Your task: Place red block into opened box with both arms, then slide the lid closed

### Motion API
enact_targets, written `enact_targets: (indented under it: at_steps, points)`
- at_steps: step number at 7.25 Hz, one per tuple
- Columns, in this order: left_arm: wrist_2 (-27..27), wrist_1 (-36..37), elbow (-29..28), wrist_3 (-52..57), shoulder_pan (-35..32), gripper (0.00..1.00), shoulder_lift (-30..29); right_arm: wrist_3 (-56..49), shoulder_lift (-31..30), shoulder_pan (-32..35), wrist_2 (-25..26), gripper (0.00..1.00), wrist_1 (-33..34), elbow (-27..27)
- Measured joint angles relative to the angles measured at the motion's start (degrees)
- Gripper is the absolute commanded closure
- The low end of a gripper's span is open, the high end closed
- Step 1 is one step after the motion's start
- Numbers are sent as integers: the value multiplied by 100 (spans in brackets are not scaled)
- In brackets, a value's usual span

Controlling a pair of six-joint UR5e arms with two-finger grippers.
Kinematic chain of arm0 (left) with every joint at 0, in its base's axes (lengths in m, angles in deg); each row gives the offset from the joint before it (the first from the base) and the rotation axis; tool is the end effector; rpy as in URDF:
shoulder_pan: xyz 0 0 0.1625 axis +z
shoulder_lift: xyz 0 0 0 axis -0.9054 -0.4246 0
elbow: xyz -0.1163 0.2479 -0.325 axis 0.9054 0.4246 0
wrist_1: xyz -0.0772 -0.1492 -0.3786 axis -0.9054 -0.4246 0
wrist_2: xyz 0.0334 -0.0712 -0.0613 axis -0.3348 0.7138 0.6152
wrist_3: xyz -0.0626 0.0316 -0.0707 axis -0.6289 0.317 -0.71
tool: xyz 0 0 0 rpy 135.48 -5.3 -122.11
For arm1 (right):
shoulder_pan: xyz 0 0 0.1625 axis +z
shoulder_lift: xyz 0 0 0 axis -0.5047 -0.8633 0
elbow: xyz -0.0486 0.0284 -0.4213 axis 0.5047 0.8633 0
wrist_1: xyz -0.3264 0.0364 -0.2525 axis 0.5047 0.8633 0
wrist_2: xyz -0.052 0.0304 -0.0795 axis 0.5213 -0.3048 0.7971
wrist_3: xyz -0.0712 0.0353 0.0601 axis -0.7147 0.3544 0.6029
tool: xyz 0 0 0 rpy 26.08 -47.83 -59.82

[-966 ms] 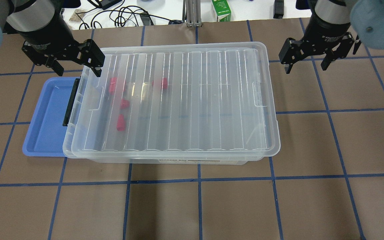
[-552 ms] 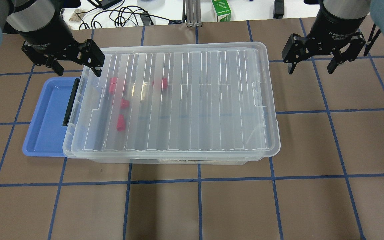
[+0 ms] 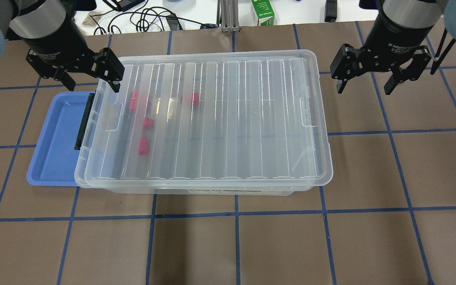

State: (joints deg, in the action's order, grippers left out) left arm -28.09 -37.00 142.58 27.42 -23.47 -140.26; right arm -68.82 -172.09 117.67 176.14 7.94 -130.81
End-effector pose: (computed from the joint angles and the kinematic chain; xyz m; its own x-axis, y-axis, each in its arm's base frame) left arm -0.1148 -0.5016 0.5075 -0.9965 0.0711 -0.0440 0.0727 0.9968 -0.0340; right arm 0.1120 -0.4933 0.4901 -0.9968 0.0789 -0.0105 0.0781 0.9949 0.0638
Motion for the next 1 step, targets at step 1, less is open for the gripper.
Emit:
enact_targets:
  at_steps: [1]
  points:
    - [-2,0,-3,-1,-3,0,-20,20,-6,56,6,0,10,-40]
